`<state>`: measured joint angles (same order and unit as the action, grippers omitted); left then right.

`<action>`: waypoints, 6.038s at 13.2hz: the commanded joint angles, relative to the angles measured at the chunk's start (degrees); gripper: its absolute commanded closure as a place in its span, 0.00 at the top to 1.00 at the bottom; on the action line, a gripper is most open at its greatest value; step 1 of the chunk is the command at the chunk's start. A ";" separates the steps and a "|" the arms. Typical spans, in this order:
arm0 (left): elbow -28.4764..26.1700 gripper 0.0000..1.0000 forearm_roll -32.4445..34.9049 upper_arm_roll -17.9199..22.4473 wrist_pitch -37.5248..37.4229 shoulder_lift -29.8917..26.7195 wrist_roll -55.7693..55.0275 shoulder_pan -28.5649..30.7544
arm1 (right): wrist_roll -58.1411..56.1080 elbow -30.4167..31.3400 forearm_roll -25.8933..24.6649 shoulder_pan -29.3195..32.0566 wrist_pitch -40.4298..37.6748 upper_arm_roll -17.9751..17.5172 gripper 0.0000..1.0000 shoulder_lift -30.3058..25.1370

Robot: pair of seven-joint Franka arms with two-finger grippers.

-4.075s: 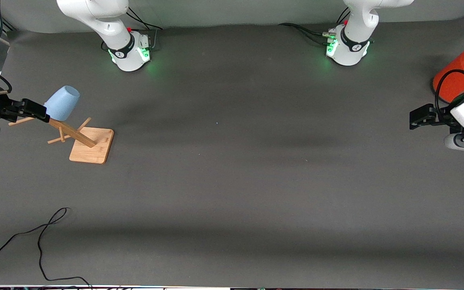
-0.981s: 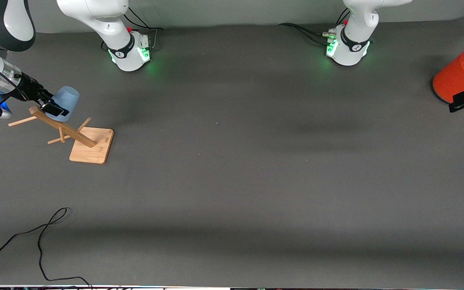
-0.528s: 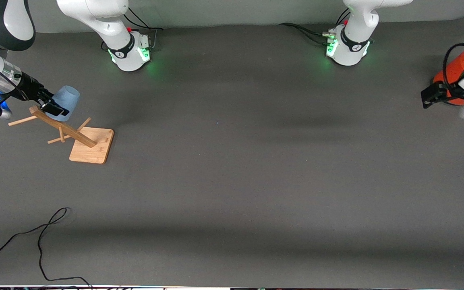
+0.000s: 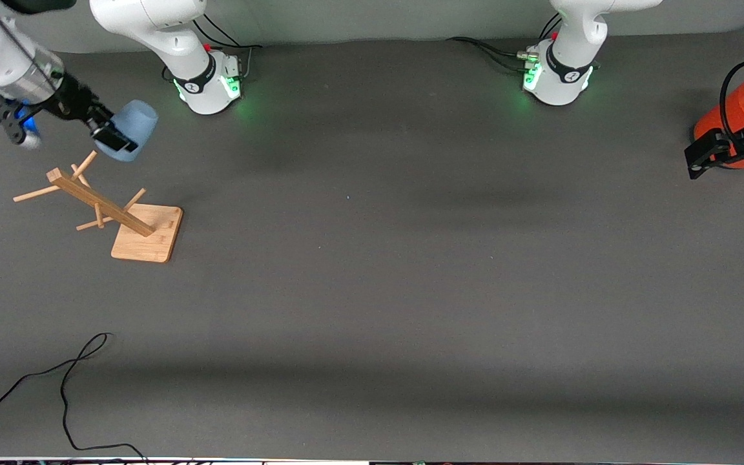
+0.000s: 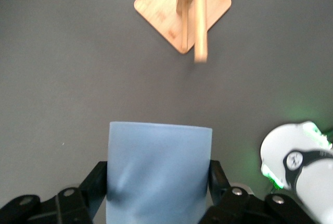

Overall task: Rotate and upright cup with both arms
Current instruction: 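Pull the blue cup off the stand peg with the right gripper, then carry the blue cup to mid-table and lower it with the right gripper, then release the cup on its side and withdraw the right gripper, then reach the left gripper to the lying cup and grasp its rim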

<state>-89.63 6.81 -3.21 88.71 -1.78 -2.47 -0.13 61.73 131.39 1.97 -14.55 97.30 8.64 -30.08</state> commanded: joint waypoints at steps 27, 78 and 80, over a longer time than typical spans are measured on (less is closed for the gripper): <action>2.26 1.00 -2.15 0.49 -2.14 2.92 0.53 0.31 | 89.53 -73.12 -7.07 -43.90 14.15 -5.48 0.34 88.08; 26.35 0.95 29.84 -9.36 4.01 56.62 -50.88 -42.85 | -60.68 -41.13 -2.32 16.13 -3.25 -7.50 1.00 30.78; 25.65 0.93 30.63 -9.36 2.96 57.15 -49.83 -43.37 | -60.59 -41.13 -2.32 15.87 -3.78 -7.50 1.00 30.43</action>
<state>-62.90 35.95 -13.55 93.38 55.75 -53.91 -42.18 2.74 89.26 -1.26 1.09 93.26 1.21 1.75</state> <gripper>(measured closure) 0.066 0.000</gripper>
